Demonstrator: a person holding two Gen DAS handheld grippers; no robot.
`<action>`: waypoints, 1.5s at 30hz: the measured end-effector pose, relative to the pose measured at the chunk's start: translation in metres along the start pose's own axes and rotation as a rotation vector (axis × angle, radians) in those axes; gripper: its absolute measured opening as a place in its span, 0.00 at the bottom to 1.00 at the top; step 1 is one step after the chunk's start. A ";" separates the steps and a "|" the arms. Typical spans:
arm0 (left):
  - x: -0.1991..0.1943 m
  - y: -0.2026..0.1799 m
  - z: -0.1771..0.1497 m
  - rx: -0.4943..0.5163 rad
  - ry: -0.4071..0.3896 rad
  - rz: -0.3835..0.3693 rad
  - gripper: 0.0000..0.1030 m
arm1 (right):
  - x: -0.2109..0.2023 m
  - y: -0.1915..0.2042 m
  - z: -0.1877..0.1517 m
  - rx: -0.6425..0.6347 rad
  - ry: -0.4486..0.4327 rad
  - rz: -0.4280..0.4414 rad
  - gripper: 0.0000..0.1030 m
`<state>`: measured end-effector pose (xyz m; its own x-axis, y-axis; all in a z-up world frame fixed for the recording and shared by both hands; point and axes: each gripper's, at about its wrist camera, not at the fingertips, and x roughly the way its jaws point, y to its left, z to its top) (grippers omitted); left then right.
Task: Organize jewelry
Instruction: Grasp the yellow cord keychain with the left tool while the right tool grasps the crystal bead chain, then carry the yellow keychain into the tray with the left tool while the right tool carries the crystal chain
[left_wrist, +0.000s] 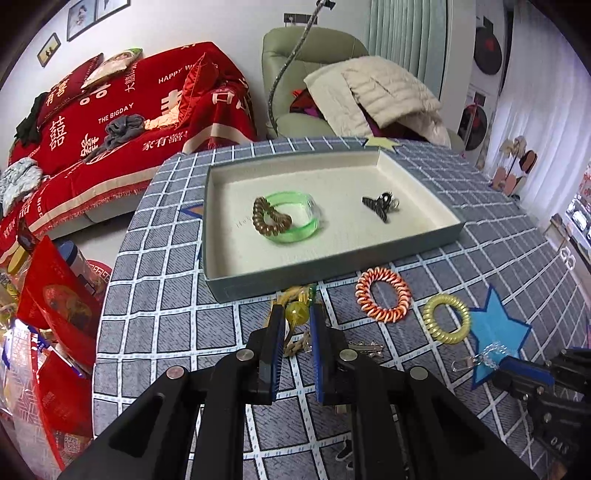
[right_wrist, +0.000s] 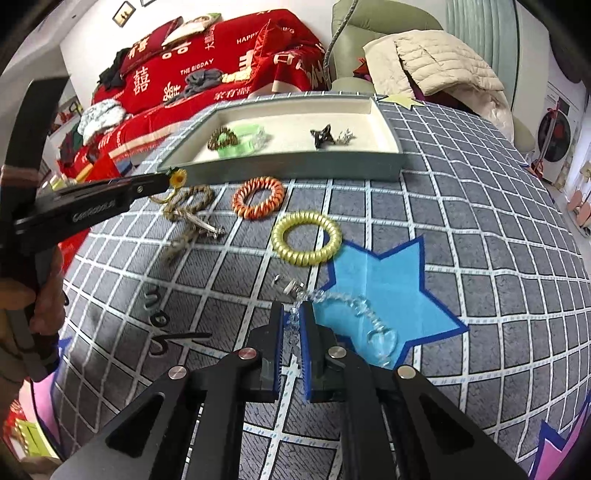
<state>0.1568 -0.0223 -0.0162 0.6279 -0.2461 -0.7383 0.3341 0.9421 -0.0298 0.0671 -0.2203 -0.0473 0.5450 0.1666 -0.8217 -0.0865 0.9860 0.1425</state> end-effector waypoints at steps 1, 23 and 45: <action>-0.001 0.001 0.001 -0.002 -0.003 -0.004 0.33 | -0.002 -0.001 0.002 0.009 -0.003 0.007 0.09; -0.032 0.018 0.025 -0.021 -0.085 -0.033 0.33 | -0.044 -0.029 0.070 0.086 -0.118 0.079 0.09; 0.053 0.022 0.104 -0.011 -0.046 0.016 0.33 | 0.023 -0.045 0.181 0.148 -0.146 0.162 0.09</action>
<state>0.2704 -0.0384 0.0137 0.6648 -0.2409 -0.7071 0.3161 0.9484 -0.0259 0.2346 -0.2616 0.0273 0.6498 0.3090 -0.6944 -0.0654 0.9330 0.3540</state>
